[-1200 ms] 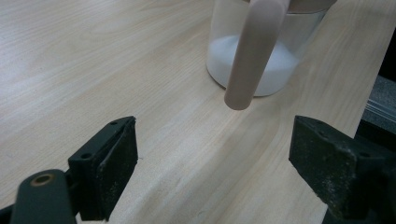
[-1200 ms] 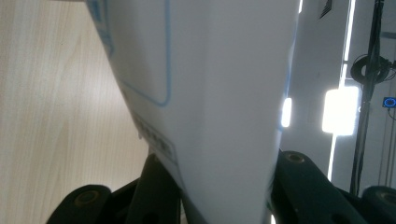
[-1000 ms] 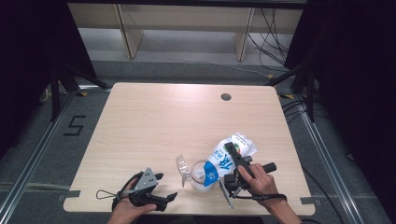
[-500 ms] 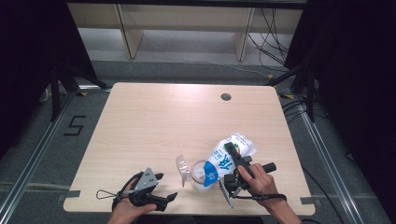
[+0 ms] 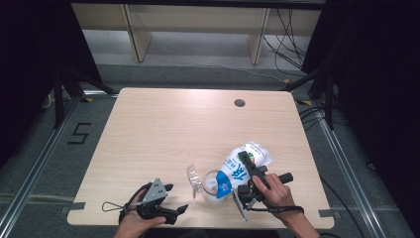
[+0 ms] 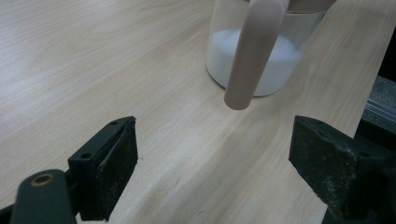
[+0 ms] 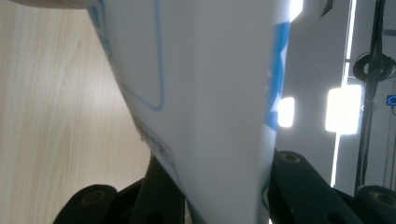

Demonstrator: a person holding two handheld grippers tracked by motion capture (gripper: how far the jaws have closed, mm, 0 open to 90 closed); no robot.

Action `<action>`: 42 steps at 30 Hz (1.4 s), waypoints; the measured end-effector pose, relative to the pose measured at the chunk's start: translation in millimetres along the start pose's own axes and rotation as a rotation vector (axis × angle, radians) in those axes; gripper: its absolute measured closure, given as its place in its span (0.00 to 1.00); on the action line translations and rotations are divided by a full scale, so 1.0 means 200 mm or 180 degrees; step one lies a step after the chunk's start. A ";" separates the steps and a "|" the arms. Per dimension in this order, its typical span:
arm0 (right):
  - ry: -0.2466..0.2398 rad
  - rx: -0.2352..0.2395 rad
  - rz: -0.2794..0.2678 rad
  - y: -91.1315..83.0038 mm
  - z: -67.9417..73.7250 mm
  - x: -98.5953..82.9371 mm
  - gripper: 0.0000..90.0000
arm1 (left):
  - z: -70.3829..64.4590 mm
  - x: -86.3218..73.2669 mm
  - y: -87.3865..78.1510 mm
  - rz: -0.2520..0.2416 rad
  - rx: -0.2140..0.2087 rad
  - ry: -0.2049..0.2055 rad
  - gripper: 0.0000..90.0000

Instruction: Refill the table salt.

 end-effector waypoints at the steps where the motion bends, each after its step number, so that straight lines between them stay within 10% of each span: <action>1: 0.0004 0.0001 0.0000 0.00 0.00 0.00 0.82 | 0.00 0.00 0.00 0.0006 0.0002 0.0009 0.17; 42: 0.0045 0.0057 0.0050 -0.01 0.03 -0.01 0.93 | 0.00 0.00 0.00 -0.0007 -0.0012 0.0008 0.17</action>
Point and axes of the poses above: each handheld gripper's, and its own axes: y roughly forward along the jaws, x roughly out of its top, z roughly to its left, the point moved 9 cm from there along y, roughly forward along the jaws, and after that the axes turned 6 degrees about -x, right-handed, at the moved point
